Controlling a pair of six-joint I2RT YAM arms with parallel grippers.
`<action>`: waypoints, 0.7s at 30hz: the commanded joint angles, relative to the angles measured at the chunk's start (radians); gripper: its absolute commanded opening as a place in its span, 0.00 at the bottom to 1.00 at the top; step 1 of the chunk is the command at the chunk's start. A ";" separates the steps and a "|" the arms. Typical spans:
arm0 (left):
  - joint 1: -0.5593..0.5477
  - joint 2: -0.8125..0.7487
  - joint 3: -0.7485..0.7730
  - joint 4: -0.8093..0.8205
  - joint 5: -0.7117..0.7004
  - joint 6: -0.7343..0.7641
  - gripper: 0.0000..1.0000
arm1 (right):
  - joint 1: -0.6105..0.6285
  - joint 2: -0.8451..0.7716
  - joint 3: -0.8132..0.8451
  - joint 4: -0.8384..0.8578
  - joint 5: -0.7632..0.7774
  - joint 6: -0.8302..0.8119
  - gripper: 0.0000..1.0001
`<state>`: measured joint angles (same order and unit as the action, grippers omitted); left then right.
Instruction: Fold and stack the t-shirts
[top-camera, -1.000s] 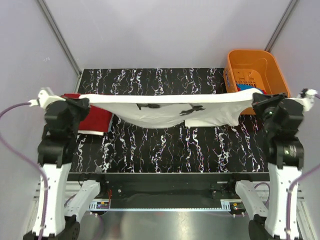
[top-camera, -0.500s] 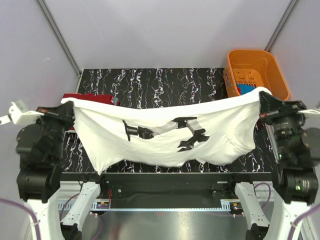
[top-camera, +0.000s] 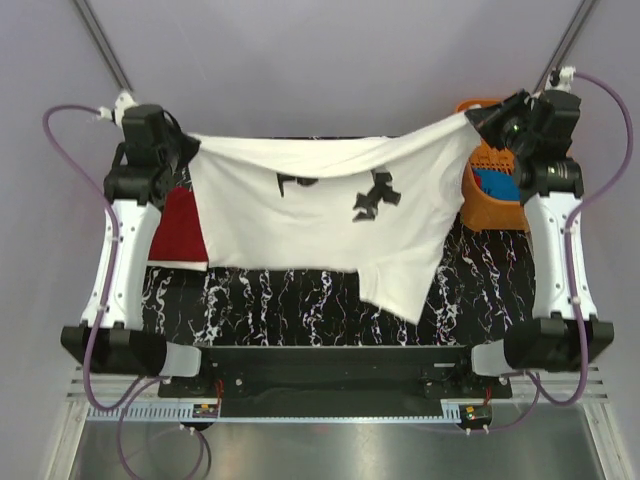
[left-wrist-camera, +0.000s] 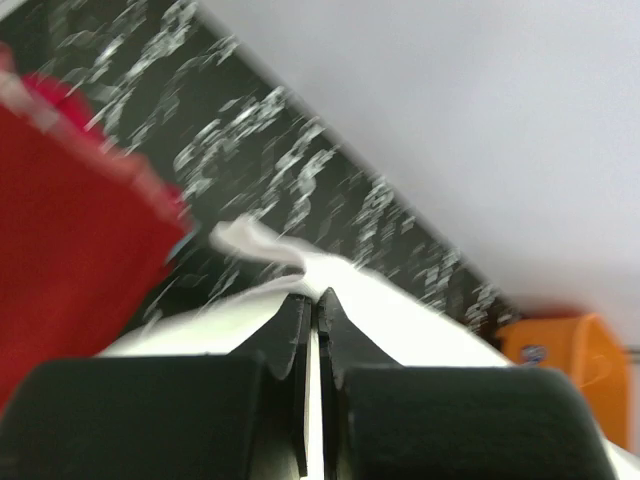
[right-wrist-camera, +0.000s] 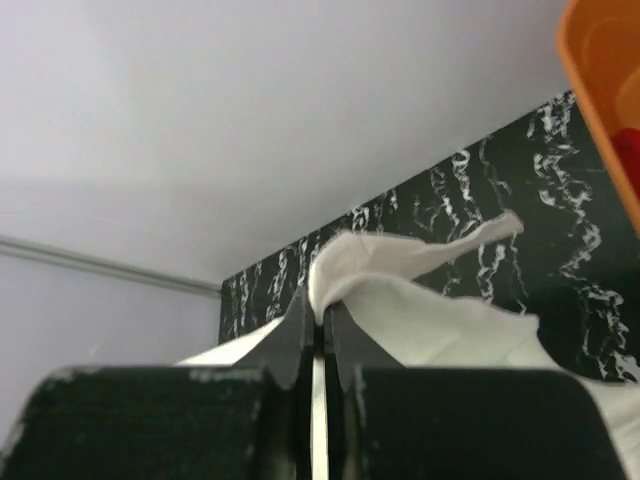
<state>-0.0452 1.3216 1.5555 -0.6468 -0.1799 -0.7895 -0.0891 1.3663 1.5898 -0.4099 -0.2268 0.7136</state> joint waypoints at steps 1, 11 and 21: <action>0.030 0.131 0.263 0.154 0.097 -0.011 0.00 | -0.008 0.127 0.279 0.097 -0.094 0.038 0.00; 0.044 0.188 0.275 0.462 0.233 0.018 0.00 | -0.092 0.281 0.526 0.106 -0.285 0.084 0.00; 0.044 0.059 -0.424 0.826 0.263 -0.048 0.00 | -0.141 0.085 -0.368 0.612 -0.344 0.277 0.00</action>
<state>-0.0074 1.4475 1.2785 0.0078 0.0528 -0.7891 -0.2073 1.5158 1.3849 0.0120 -0.5205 0.9051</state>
